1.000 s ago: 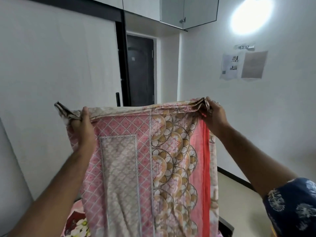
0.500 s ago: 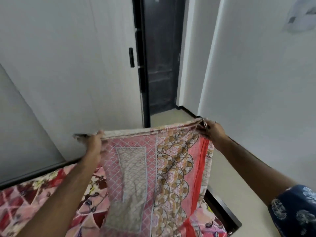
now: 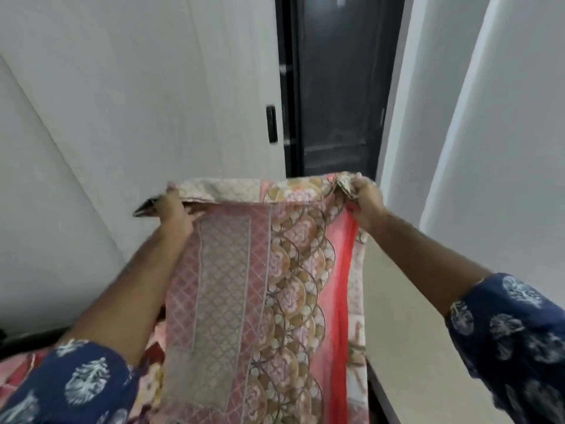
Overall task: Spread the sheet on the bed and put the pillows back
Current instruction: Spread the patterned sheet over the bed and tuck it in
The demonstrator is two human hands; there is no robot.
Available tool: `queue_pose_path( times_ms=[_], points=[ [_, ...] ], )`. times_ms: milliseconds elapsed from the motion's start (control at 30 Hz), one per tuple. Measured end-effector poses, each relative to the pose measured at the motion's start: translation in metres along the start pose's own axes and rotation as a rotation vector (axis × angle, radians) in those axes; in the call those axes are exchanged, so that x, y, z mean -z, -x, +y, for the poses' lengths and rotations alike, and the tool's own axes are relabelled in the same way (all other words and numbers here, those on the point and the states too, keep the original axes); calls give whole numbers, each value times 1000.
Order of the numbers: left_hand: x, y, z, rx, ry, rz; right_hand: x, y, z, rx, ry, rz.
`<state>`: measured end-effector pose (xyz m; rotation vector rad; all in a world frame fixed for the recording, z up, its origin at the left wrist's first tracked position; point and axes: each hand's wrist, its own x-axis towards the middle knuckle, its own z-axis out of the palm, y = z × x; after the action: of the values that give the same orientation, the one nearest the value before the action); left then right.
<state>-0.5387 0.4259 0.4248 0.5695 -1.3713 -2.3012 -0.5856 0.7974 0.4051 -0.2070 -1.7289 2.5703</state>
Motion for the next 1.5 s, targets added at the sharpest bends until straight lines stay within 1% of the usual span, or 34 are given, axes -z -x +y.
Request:
queue_pose_path(
  times_ms=[67, 133, 200, 267, 333, 400, 500, 567, 633, 733, 800, 900, 1000, 1133, 1233, 1300, 1433, 1500],
  points=[
    [-44, -16, 61, -129, 78, -41, -41, -23, -74, 143, -120, -83],
    [-76, -31, 118, -272, 175, -98, -69, -38, -143, 254, -166, -134],
    [-100, -40, 167, -408, 232, -161, -85, -44, -201, 335, -211, -168],
    [-115, -59, 203, -494, 225, -178, -90, -32, -242, 394, -266, -216],
    [-128, -64, 223, -534, 199, -232, -87, -18, -271, 434, -307, -270],
    [-141, -43, 228, -540, 180, -309, -77, -16, -286, 440, -317, -301],
    [-145, -29, 207, -529, 162, -324, -51, -22, -285, 406, -268, -285],
    [-134, -17, 178, -507, 146, -290, -28, -24, -271, 399, -174, -215],
    [-122, 15, 138, -469, 110, -213, 2, -21, -250, 362, -90, -174],
    [-98, 76, 66, -423, 74, -110, 53, -5, -207, 238, -8, -122],
    [-80, 114, 5, -384, 65, -129, 100, 8, -168, 134, 19, -89],
    [-33, 173, -94, -266, -27, -96, 176, 43, -99, -6, 48, -3],
    [22, 229, -188, -91, -118, -35, 254, 87, -28, -151, 65, 19],
    [77, 310, -287, 78, -238, 45, 349, 153, 59, -362, 166, 112],
    [104, 371, -336, 203, -302, 205, 408, 211, 126, -548, 325, 154],
    [123, 408, -364, 278, -338, 284, 442, 246, 163, -633, 355, 203],
    [166, 463, -403, 354, -420, 357, 480, 290, 207, -702, 302, 288],
    [165, 490, -407, 329, -445, 340, 494, 296, 210, -698, 258, 312]
  ],
)
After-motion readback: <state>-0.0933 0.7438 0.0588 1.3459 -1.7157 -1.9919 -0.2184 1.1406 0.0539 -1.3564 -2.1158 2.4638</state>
